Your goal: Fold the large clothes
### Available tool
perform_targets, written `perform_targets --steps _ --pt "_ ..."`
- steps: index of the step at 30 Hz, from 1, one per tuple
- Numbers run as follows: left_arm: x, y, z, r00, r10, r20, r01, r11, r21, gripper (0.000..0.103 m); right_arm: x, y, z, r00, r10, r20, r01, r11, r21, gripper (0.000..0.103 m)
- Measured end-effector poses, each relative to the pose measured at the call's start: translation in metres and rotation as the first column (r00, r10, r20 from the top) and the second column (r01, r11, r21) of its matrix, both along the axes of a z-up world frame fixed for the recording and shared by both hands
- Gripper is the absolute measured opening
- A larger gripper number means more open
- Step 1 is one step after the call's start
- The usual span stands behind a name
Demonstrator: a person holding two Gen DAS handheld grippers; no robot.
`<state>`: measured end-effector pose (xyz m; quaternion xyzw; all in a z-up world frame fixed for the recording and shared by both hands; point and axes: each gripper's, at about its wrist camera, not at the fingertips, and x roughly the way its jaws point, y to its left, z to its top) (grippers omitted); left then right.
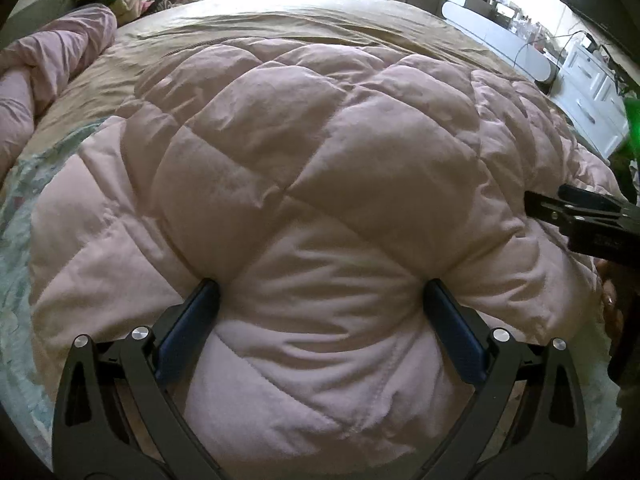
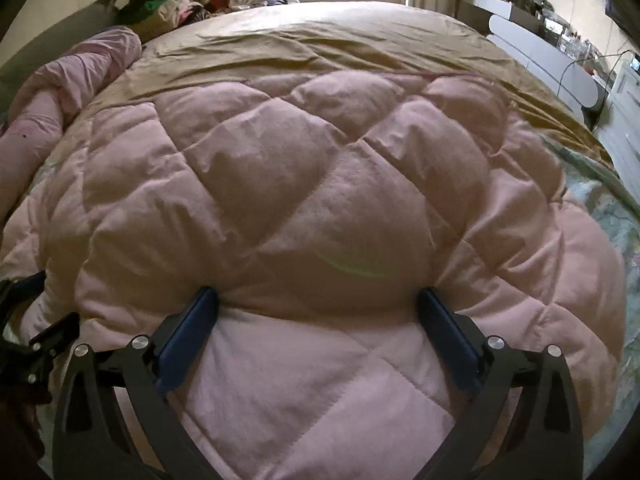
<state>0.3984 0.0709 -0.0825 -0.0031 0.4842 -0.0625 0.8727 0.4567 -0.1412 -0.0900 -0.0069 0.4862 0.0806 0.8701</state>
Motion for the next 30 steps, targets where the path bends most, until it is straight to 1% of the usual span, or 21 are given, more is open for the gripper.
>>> perform_targets --steps 5,9,12,14,18,21,22,27,30 --pt "-0.006 -0.003 0.006 0.999 -0.007 0.034 0.007 1.000 0.004 0.095 0.000 0.001 -0.003 1.000 -0.001 0.002 0.001 1.000 0.003 0.099" --pt "-0.014 0.000 0.017 1.000 -0.010 0.026 0.010 1.000 -0.005 0.095 -0.006 -0.001 0.007 1.000 -0.005 0.019 0.005 1.000 0.001 0.099" --pt "-0.023 -0.001 0.028 0.999 -0.006 0.042 0.004 0.999 0.037 0.095 -0.019 -0.007 0.020 0.999 -0.005 0.036 0.005 1.000 0.025 0.099" --pt "-0.032 -0.001 0.038 0.998 0.003 0.066 -0.007 0.998 0.065 0.095 -0.034 -0.012 0.031 0.998 -0.002 0.070 -0.002 0.999 0.052 0.099" --pt "-0.051 -0.001 0.061 0.993 0.015 0.115 -0.021 0.998 0.051 0.095 -0.064 -0.030 0.057 0.992 -0.024 0.127 0.009 0.993 0.116 0.099" --pt "-0.067 -0.004 0.079 0.988 0.017 0.154 -0.027 0.998 0.061 0.095 -0.079 -0.041 0.074 0.988 -0.019 0.151 -0.005 0.988 0.157 0.099" --pt "-0.072 -0.006 0.084 0.985 0.015 0.170 -0.027 0.997 0.066 0.095 -0.090 -0.044 0.083 0.985 -0.017 0.170 -0.011 0.986 0.165 0.099" --pt "-0.099 -0.010 0.109 0.971 0.020 0.236 -0.034 0.998 0.058 0.095 -0.123 -0.064 0.113 0.971 -0.012 0.238 -0.030 0.984 0.173 0.099" --pt "-0.113 -0.013 0.120 0.961 0.024 0.274 -0.040 0.998 0.054 0.095 -0.143 -0.077 0.130 0.956 -0.018 0.293 -0.027 0.988 0.151 0.099"
